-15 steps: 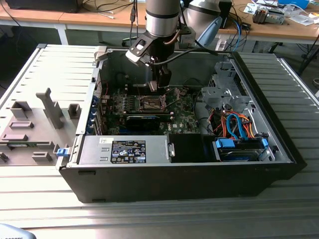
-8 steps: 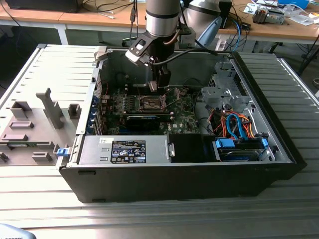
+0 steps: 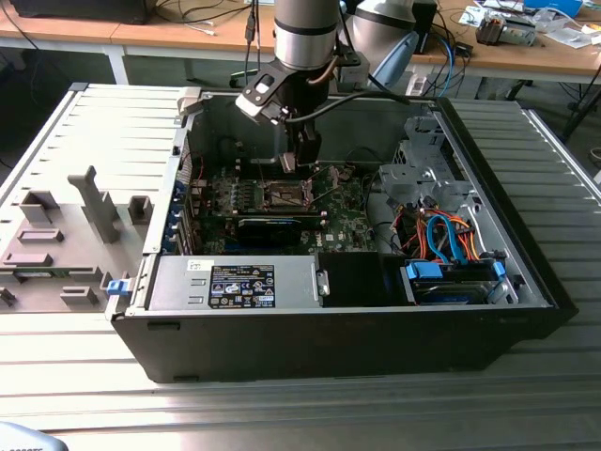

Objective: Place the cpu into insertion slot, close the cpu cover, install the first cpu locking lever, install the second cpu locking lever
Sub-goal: 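Place the cpu into insertion slot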

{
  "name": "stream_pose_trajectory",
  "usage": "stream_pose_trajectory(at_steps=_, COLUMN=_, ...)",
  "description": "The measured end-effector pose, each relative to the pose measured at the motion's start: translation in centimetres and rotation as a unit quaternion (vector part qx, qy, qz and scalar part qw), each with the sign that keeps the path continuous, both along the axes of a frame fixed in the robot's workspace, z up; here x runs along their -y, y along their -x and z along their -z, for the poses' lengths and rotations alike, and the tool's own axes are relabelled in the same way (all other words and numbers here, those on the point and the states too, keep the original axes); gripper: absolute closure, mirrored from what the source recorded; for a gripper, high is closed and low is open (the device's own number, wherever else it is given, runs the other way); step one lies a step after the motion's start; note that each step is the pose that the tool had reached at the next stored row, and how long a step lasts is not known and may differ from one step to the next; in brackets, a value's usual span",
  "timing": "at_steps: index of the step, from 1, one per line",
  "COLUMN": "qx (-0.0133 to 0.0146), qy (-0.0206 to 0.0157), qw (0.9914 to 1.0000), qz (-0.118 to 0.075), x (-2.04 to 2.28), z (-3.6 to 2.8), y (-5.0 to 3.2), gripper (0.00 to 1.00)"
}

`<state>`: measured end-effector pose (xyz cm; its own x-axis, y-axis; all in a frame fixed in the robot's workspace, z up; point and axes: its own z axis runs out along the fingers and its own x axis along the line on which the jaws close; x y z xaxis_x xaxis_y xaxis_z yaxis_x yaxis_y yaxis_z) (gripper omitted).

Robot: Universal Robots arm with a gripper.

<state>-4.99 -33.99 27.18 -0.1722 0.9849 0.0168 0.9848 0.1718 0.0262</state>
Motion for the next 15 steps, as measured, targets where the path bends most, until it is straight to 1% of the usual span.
stream_pose_trajectory(at_steps=10, qx=0.0000, qy=0.0000, qw=0.99994, qz=0.011, x=0.00, z=0.02, y=0.00, gripper=0.45)
stream_pose_trajectory(at_steps=15, qx=0.0000, qy=0.0000, qw=0.99973, qz=0.023, x=0.00, z=0.05, y=0.00, gripper=0.45)
